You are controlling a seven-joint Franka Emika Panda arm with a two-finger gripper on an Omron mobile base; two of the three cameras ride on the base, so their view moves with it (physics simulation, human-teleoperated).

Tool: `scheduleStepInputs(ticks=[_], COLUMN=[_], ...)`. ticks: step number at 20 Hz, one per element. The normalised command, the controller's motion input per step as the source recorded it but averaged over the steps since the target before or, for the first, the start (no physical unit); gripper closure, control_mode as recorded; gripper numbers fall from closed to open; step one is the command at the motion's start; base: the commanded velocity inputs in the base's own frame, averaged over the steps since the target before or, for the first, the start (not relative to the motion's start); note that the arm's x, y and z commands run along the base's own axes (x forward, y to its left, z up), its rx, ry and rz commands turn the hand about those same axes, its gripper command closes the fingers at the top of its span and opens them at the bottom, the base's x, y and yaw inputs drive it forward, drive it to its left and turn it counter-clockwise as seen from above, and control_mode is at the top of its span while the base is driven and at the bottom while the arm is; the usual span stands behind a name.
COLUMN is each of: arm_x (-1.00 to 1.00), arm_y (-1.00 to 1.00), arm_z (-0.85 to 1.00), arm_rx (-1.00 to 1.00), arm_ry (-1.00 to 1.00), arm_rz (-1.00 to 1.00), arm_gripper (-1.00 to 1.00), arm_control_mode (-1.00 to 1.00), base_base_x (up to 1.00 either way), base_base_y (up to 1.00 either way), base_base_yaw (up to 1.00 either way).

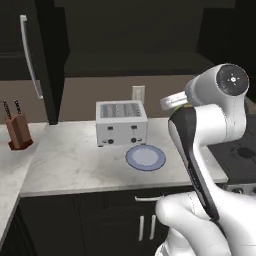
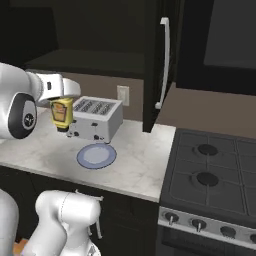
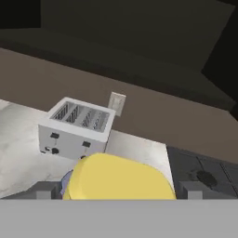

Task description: Move the hot dog bun to the plate on the dining table and place the condiment next to that plate. Then navigate to the fridge and take the sausage and place it on the plate as well.

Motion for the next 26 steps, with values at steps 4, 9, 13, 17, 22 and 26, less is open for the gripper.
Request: scheduleStepInputs(ticks=[4,9,13,17,22,26], arm_x=[0.0,0.0,0.0,0.0,0.0,0.0], arm_y=[0.0,0.0,0.0,0.0,0.0,0.0], arm_z=[0.0,0.0,0.0,0.0,0.0,0.0], arm_rx=[0.0,0.0,0.0,0.0,0.0,0.0], arm_ry=[0.0,0.0,0.0,0.0,0.0,0.0], arm_rz=[0.0,0.0,0.0,0.0,0.0,0.0], arm_gripper=[1.0,1.0,1.0,1.0,1.0,1.0], arm_control_mode=[1.0,1.0,1.0,1.0,1.0,1.0], base_base_x=[-1.0,-0.98,-0.72,-0.64,-0.8,-0.99], base_base_y=[0.16,0.3,0.19,0.14,0.03,-0.01], base_base_yaw=[-0.06,-0.57,-0.88,-0.9,-0.81,-0.68])
